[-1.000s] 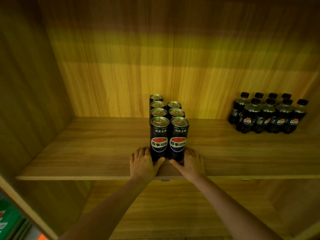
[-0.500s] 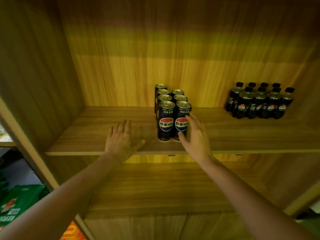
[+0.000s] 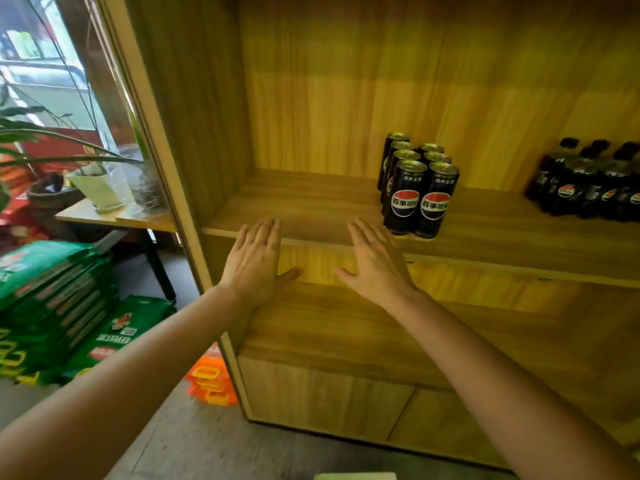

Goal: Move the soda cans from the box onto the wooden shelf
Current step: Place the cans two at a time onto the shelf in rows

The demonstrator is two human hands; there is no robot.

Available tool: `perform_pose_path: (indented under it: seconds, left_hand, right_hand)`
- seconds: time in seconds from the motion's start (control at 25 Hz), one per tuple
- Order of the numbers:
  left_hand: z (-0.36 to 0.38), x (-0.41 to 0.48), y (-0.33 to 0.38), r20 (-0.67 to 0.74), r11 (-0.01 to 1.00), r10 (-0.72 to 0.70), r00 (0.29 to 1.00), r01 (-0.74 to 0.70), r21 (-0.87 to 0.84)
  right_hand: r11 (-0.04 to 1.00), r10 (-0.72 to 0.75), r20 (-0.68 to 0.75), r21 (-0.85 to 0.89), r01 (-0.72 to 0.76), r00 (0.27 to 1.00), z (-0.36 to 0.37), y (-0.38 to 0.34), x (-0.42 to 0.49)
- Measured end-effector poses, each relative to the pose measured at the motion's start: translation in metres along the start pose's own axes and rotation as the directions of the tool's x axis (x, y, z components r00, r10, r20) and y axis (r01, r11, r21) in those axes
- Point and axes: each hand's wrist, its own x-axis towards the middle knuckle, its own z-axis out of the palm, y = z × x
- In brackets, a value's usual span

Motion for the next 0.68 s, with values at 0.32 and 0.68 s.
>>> perform_pose_path:
  seconds: [0.32, 0.68]
  left_hand:
    - [0.071, -0.071, -0.027, 0.027, 1.000, -0.018, 0.999, 0.018, -0.004]
    - [0.252, -0.150, -0.089, 0.058, 0.999, -0.003, 0.998, 0.000, 0.043]
  right_hand:
    - [0.997, -0.059, 0.089, -0.038, 0.063, 0.994, 0.088, -0.037, -0.055]
    - [0.995, -0.099, 0.129, 0.003, 0.099, 0.987, 0.281, -0.063, -0.113]
